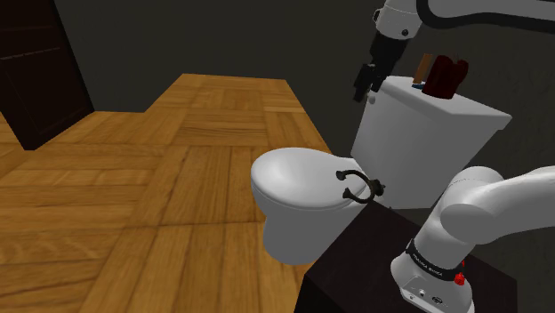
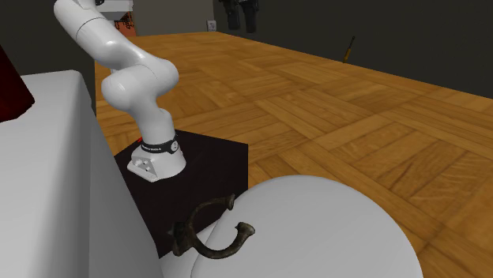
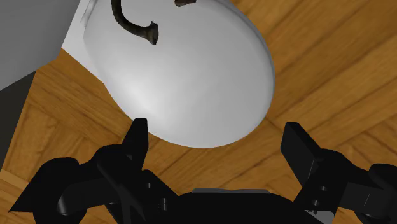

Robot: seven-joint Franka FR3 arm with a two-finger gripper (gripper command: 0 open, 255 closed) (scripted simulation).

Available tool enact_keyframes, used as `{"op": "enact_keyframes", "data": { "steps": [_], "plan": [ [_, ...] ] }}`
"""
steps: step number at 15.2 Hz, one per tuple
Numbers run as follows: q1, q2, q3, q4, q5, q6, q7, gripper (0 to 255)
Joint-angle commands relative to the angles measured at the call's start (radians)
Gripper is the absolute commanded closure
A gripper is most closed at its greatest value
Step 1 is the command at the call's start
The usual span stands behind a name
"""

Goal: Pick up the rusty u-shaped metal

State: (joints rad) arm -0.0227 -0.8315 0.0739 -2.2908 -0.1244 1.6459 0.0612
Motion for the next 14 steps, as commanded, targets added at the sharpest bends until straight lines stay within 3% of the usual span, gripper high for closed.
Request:
{"op": "enact_keyframes", "data": {
  "steps": [1, 14],
  "plan": [
    [0.000, 0.000, 0.000, 0.000, 0.000, 0.000, 0.000, 0],
    [-0.080, 0.021, -0.199, -0.334, -0.109, 0.342, -0.111, 0]
  ]
}}
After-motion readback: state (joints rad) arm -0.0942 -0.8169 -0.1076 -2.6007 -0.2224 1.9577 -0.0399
